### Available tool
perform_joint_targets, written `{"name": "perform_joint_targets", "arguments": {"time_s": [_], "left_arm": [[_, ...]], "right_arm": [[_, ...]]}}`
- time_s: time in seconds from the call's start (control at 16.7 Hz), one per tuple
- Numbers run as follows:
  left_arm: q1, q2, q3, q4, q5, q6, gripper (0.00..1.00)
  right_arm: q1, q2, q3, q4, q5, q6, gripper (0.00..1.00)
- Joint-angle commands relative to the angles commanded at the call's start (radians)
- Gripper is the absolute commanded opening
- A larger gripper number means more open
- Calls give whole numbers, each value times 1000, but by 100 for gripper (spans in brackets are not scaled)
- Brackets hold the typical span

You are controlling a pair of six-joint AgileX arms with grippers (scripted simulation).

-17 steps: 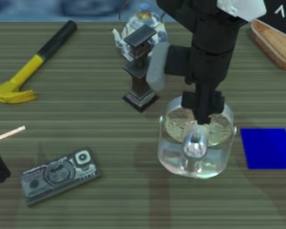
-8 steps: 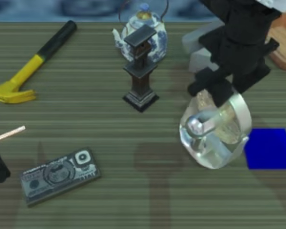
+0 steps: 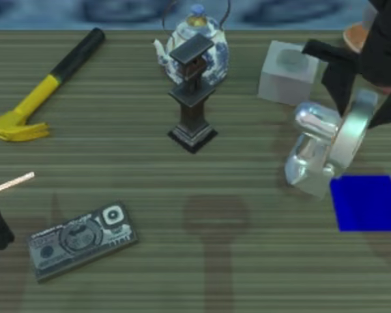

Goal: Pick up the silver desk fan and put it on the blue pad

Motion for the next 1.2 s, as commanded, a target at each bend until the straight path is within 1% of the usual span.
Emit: {"name": "perform_joint_targets", "arguments": {"time_s": [0.18, 0.3, 0.42, 0.54, 0.72, 1.2], "left_arm": [[0, 0, 0, 0, 0, 0, 100], [0, 0, 0, 0, 0, 0, 100], [0, 0, 0, 0, 0, 0, 100], [0, 0, 0, 0, 0, 0, 100], [0, 0, 0, 0, 0, 0, 100], [0, 0, 0, 0, 0, 0, 100]], "right_arm": [[-53, -36, -47, -5, -9, 336, 0], [-85, -56, -81, -14, -16, 528, 0], [-112, -73, -114, -25, -24, 684, 0], [-134, -84, -142, -36, -30, 795, 0], [-152, -92, -165, -48, -37, 883, 0], [-151, -89, -180, -30, -38, 893, 0]]}}
